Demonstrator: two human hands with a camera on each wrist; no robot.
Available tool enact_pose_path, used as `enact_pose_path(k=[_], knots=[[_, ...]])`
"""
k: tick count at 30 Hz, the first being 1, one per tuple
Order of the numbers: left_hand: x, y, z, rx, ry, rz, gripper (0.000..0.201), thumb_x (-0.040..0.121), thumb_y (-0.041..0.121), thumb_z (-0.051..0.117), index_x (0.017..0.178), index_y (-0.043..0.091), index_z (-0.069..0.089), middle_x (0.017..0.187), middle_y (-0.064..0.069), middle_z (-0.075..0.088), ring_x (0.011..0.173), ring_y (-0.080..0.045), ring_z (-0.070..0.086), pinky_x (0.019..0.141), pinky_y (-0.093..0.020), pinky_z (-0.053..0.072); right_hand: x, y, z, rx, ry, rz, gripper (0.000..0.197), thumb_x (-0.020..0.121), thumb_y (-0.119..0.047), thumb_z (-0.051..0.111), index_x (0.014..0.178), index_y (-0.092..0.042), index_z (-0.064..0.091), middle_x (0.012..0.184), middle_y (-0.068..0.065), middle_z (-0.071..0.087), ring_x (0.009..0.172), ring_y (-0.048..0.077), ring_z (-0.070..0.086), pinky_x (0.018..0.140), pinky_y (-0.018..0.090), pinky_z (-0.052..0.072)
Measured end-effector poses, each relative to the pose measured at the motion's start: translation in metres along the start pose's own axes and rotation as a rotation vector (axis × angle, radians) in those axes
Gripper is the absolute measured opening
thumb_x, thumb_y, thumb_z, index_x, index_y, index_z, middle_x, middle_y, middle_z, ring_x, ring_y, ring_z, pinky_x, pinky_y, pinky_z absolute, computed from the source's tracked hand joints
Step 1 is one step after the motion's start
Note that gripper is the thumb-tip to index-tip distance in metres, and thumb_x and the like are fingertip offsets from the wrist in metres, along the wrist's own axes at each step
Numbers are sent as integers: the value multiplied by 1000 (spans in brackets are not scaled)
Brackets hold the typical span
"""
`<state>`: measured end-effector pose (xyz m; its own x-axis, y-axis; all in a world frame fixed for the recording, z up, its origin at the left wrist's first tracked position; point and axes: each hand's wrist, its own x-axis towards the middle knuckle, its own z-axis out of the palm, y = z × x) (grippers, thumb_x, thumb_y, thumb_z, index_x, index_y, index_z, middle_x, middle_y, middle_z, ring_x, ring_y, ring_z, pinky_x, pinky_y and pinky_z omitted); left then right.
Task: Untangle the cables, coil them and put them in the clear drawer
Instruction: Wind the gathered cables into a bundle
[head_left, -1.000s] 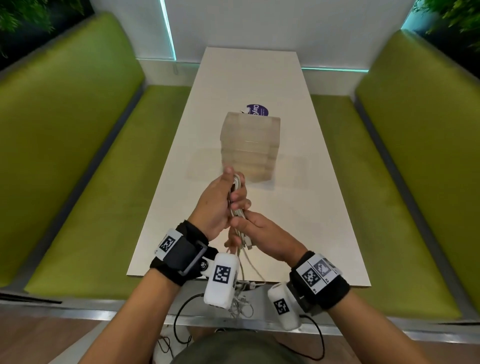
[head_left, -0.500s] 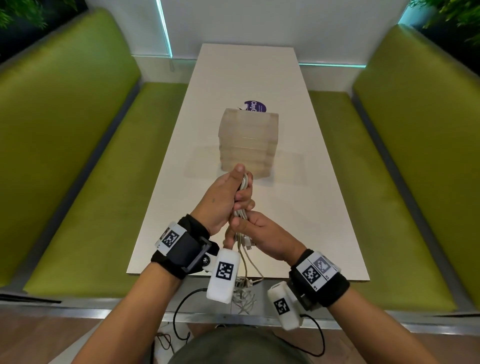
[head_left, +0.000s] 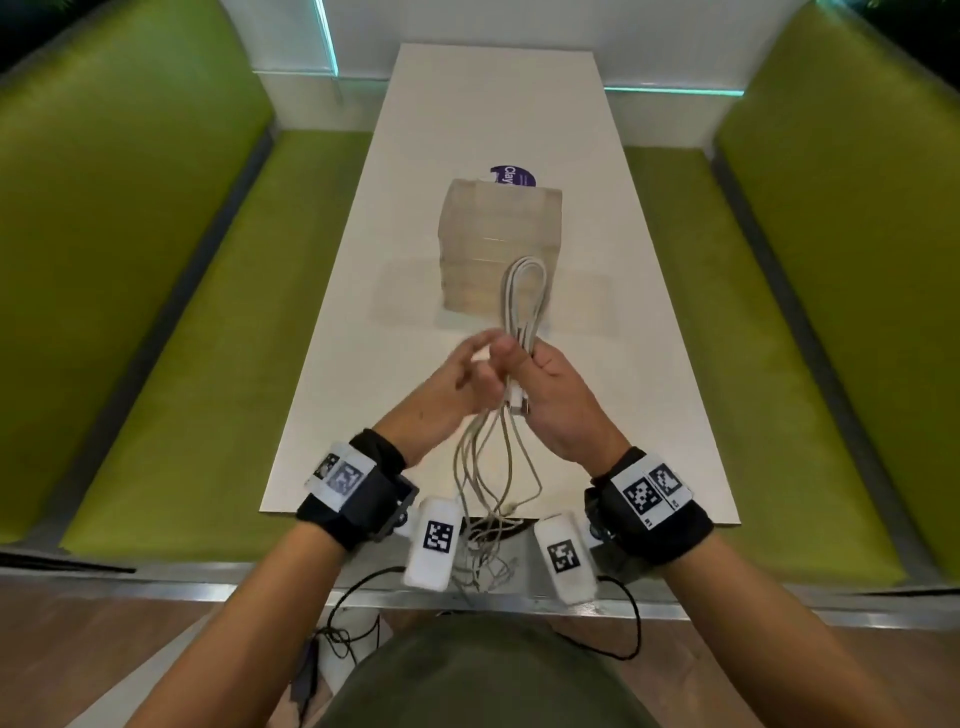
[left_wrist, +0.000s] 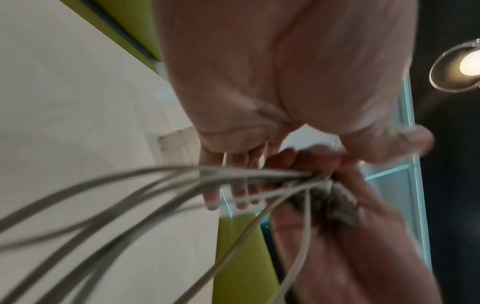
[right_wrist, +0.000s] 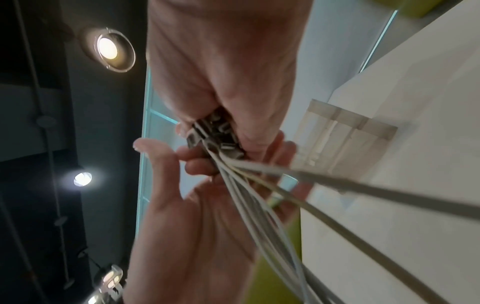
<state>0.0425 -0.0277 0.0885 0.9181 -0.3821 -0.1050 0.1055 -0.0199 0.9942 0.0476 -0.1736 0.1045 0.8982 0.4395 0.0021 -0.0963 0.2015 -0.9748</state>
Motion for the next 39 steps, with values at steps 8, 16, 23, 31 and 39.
enact_pose_path(k=[8, 16, 23, 31, 39], knots=[[-11, -6, 23, 57, 53, 68, 19, 96, 24, 50, 113, 31, 45, 55, 9, 55, 48, -14, 53, 56, -26, 46, -1, -14, 1, 134, 96, -29, 24, 91, -35, 46, 82, -13, 50, 68, -2, 58, 73, 19, 63, 70, 34, 53], [-25, -20, 22, -117, -20, -53, 33, 89, 44, 50, 69, 19, 56, 51, 7, 25, 43, -9, 20, 43, -19, 22, 1, -17, 4, 149, 95, 9, 25, 98, -31, 42, 86, -11, 51, 54, -7, 38, 48, 12, 44, 52, 30, 35], [-27, -17, 15, -53, -43, -86, 38, 88, 41, 53, 56, 22, 49, 44, 3, 31, 36, -11, 27, 42, -19, 26, -1, -20, 0, 119, 2, 34, 30, 96, -36, 44, 104, -12, 60, 57, -4, 37, 52, 14, 44, 58, 29, 40], [-28, -15, 15, -123, -117, -186, 39, 90, 43, 45, 68, 12, 54, 44, 4, 33, 35, -10, 29, 40, -19, 27, -4, -25, -18, -21, 25, 33, 26, 93, -36, 45, 85, -13, 53, 53, -8, 42, 55, 16, 55, 61, 31, 37], [-25, -4, 8, -195, -207, -261, 41, 89, 41, 43, 67, 8, 57, 43, 1, 35, 33, -11, 28, 38, -21, 22, -5, -52, -33, -256, -140, 32, 27, 95, -28, 46, 93, -4, 59, 55, 0, 42, 56, 18, 53, 59, 24, 42]])
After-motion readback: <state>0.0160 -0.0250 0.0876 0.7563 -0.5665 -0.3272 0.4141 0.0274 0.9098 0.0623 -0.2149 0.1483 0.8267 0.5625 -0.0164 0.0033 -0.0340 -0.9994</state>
